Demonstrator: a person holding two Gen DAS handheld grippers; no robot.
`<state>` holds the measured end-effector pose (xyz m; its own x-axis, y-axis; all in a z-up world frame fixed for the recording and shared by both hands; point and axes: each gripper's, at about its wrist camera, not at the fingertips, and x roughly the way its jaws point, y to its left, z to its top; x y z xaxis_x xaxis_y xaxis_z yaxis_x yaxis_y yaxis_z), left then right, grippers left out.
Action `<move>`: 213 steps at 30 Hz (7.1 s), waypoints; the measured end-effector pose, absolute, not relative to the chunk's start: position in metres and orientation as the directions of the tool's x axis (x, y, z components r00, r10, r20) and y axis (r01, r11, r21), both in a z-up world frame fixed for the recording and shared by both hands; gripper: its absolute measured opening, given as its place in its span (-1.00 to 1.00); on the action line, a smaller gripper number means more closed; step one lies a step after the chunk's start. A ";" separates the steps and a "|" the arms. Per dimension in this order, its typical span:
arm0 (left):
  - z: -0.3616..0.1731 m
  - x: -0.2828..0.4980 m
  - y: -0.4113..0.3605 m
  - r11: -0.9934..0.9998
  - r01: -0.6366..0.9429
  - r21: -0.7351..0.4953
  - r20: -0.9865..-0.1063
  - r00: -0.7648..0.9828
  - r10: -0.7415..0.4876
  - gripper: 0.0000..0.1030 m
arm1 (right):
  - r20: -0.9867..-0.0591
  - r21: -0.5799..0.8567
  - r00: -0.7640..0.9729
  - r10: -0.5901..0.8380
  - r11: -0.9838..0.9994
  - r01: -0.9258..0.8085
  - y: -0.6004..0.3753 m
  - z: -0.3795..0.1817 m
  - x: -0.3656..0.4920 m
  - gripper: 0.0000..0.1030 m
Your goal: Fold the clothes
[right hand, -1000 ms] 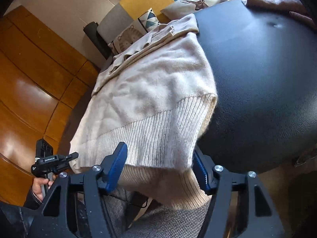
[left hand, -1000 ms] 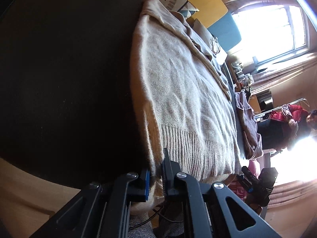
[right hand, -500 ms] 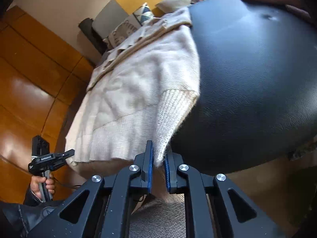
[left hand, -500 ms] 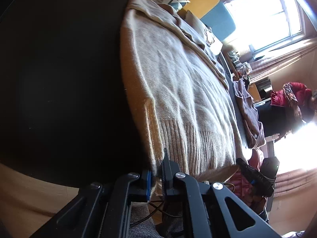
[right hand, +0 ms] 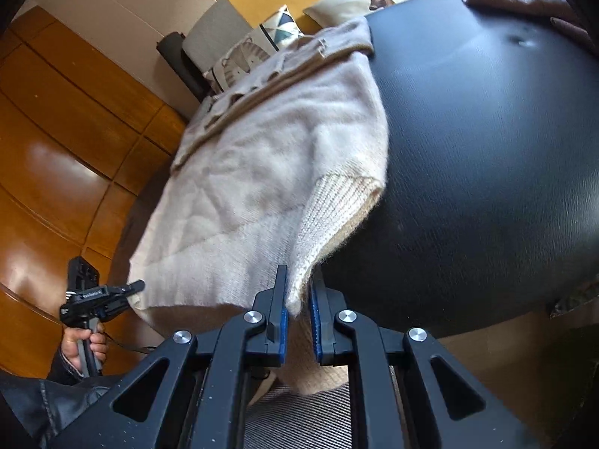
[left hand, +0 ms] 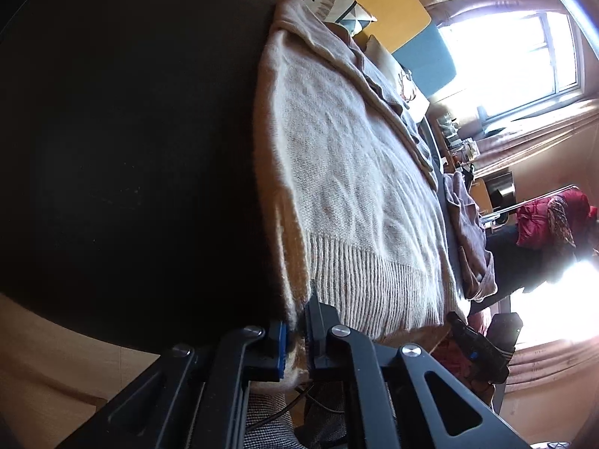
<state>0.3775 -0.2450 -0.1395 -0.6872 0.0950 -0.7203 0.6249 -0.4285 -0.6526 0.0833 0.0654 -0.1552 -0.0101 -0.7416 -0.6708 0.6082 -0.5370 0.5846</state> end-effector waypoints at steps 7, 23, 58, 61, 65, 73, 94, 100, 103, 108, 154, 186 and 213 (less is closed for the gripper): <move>-0.138 0.370 -0.244 -0.455 0.620 -0.639 -0.732 -0.673 0.109 -0.83 | -0.668 0.572 -0.006 -0.744 -0.519 0.635 0.057 -0.156 0.089 -0.21; -0.101 0.376 -0.270 -0.307 0.374 -0.875 -0.422 -0.900 0.109 -0.89 | -0.530 0.610 -0.001 -0.848 -0.382 0.694 0.050 -0.102 0.075 -0.80; -0.049 0.200 -0.475 -0.318 0.312 -0.895 -0.329 -0.944 -0.002 -0.89 | -0.523 0.441 -0.221 -0.823 -0.484 0.756 -0.157 -0.063 -0.071 -0.80; -0.061 0.185 -0.495 -0.290 0.332 -0.897 -0.344 -0.939 -0.012 -0.89 | -0.532 0.392 -0.273 -0.802 -0.519 0.759 -0.179 -0.062 -0.077 -0.80; -0.084 0.175 -0.514 -0.239 0.366 -0.899 -0.371 -0.928 -0.023 -0.89 | -0.539 0.344 -0.339 -0.771 -0.569 0.747 -0.196 -0.063 -0.084 -0.80; -0.087 0.164 -0.529 -0.234 0.414 -0.880 -0.414 -0.909 -0.053 -0.88 | -0.551 0.417 -0.403 -0.731 -0.659 0.626 -0.193 -0.066 -0.136 -0.80; -0.093 0.169 -0.533 -0.408 0.661 -0.630 -0.686 -0.720 -0.105 -0.74 | -0.644 0.087 -0.542 -0.540 -0.755 0.650 -0.166 -0.087 -0.142 0.56; -0.094 0.149 -0.491 -0.619 0.663 -0.422 -0.817 -0.574 -0.057 -0.74 | -0.698 -0.147 -0.582 -0.416 -0.712 0.686 -0.171 -0.106 -0.127 0.56; -0.098 0.130 -0.482 -0.670 0.639 -0.378 -0.851 -0.524 -0.020 -0.70 | -0.753 -0.184 -0.533 -0.385 -0.656 0.732 -0.189 -0.120 -0.127 0.56; -0.107 0.100 -0.483 -0.690 0.646 -0.328 -0.888 -0.460 -0.008 -0.70 | -0.755 -0.173 -0.500 -0.424 -0.607 0.776 -0.222 -0.124 -0.128 0.56; -0.091 0.078 -0.484 -0.643 0.605 -0.470 -0.784 -0.620 -0.010 -0.67 | -0.704 0.171 -0.369 -0.607 -0.649 0.742 -0.221 -0.102 -0.099 0.56; -0.100 0.151 -0.483 -0.584 0.711 -0.391 -0.829 -0.548 -0.112 -0.65 | -0.749 0.126 -0.464 -0.473 -0.789 0.601 -0.136 -0.103 -0.105 0.56; -0.100 0.217 -0.466 -0.544 0.656 -0.523 -0.771 -0.636 -0.026 -0.64 | -0.712 0.340 -0.278 -0.645 -0.662 0.668 -0.121 -0.105 -0.111 0.56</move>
